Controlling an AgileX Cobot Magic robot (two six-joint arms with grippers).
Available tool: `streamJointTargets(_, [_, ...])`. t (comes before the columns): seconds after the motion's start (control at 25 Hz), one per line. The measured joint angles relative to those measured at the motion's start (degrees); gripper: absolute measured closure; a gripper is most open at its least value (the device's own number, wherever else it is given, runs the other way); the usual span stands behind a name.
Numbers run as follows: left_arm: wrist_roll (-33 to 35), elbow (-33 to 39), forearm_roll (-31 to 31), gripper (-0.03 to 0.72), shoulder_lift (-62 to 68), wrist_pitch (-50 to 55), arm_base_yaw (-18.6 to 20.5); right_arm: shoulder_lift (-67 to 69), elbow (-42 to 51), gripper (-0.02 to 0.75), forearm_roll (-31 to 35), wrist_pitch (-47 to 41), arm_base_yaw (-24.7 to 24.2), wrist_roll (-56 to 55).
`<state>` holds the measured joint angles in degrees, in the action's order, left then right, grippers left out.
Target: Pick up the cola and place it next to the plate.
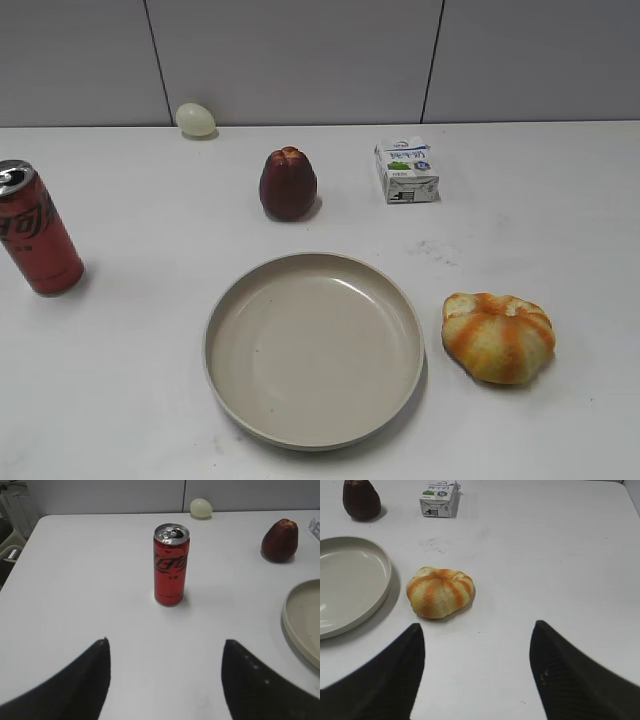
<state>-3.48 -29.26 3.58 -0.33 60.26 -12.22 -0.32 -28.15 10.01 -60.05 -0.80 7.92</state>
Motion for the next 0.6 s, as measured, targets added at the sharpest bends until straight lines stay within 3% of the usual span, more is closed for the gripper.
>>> streamJointTargets(0.24, [0.00, -0.34, 0.07, 0.163, 7.89, -0.90, 0.00, 0.00, 0.00, 0.206, 0.00, 0.00, 0.00, 0.00])
streamJointTargets(0.6, [0.40, -7.75, 0.44, 0.132, 36.07, -13.10, 0.00, 0.00, 0.00, 0.206, 0.00, 0.00, 0.00, 0.00])
